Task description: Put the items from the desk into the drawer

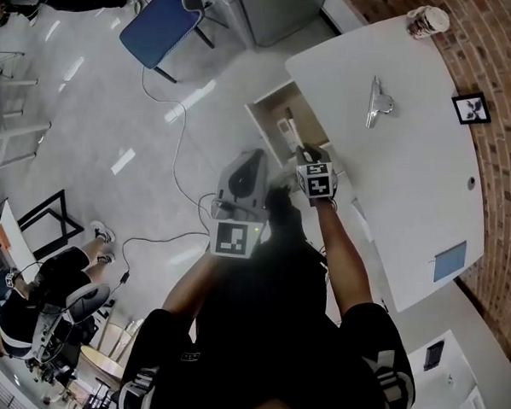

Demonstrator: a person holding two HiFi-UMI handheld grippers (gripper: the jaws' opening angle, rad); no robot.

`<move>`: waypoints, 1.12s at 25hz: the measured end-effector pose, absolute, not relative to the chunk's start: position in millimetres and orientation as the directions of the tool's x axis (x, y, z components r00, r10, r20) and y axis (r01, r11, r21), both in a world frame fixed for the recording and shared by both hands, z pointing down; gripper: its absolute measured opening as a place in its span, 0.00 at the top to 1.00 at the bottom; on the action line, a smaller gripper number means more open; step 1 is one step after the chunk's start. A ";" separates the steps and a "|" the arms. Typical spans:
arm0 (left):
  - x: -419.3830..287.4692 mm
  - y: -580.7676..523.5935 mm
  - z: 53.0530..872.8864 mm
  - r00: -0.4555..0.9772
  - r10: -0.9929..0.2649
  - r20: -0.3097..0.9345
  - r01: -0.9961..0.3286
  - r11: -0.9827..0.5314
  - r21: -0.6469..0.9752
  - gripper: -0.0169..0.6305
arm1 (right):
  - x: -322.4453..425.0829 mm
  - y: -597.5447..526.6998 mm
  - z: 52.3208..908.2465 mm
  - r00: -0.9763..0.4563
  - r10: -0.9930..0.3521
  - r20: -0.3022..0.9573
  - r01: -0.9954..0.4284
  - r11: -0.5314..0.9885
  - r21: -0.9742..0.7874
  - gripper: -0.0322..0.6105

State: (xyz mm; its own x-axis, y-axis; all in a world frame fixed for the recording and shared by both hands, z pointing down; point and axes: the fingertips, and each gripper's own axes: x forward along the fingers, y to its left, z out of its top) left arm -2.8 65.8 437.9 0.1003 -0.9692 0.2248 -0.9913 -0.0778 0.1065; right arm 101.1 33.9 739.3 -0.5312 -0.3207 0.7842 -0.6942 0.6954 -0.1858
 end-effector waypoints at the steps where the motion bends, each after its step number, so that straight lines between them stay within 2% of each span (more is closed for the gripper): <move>1: -5.7 66.1 441.4 0.096 -0.970 0.223 -0.991 -0.073 0.112 0.97 | 99.1 38.5 749.9 -0.524 -0.307 0.795 -0.693 0.697 -0.187 0.86; 17: -45.7 50.1 532.2 0.094 -0.949 0.300 -0.987 -0.050 0.153 0.97 | 91.5 58.8 916.5 -0.349 -0.139 0.927 -0.719 0.673 -0.170 0.86; 28: -61.8 44.4 567.1 0.095 -0.939 0.331 -0.987 -0.047 0.150 0.97 | 102.9 67.0 968.7 -0.275 -0.081 0.958 -0.748 0.644 -0.160 0.86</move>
